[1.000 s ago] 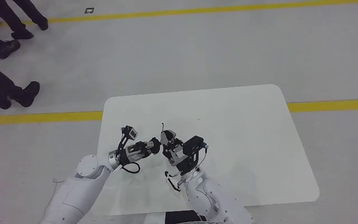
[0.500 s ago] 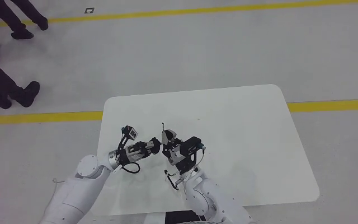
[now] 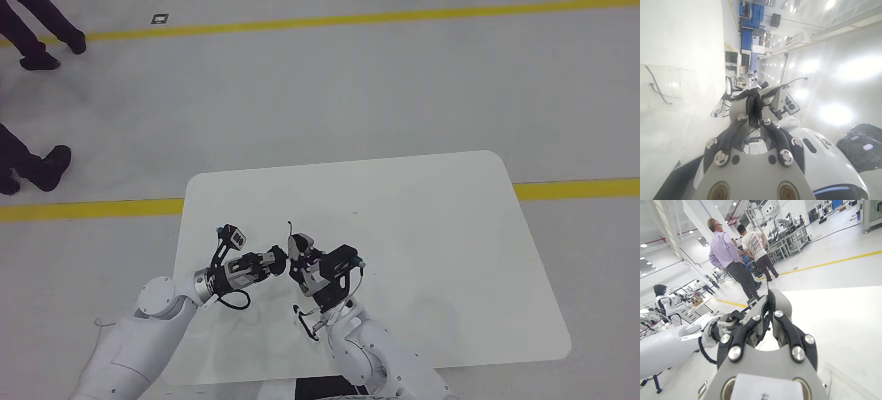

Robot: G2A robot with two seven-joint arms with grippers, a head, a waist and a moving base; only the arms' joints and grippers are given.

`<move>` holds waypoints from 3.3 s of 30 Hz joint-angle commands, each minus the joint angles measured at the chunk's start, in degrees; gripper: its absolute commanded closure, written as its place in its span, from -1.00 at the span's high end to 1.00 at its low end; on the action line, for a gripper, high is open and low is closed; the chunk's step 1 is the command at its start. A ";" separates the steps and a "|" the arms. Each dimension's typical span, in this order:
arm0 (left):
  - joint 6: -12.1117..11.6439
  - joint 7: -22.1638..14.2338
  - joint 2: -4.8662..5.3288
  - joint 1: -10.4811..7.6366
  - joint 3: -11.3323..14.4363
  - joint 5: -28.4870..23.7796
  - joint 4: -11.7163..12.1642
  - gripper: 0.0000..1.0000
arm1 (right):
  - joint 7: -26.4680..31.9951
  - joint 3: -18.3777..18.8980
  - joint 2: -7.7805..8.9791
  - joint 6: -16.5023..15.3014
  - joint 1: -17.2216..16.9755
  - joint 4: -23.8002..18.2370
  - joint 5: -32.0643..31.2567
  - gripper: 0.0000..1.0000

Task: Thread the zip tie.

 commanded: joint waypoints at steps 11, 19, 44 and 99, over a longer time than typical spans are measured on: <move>0.00 0.00 0.00 0.00 0.00 0.00 0.00 -1.00 | -0.32 -0.42 0.06 1.07 0.51 0.87 0.47 -1.00; 0.00 0.00 0.00 0.00 0.00 0.00 0.00 -1.00 | -0.50 -0.39 0.28 1.01 0.25 0.50 0.08 -1.00; 0.00 0.00 0.00 0.00 0.00 0.00 0.00 -1.00 | -1.40 -1.07 0.32 1.08 1.07 1.09 -0.46 -1.00; 0.20 0.72 -0.04 0.00 0.12 0.15 -0.17 -1.00 | -3.60 0.03 0.21 0.45 0.11 0.42 -0.40 -1.00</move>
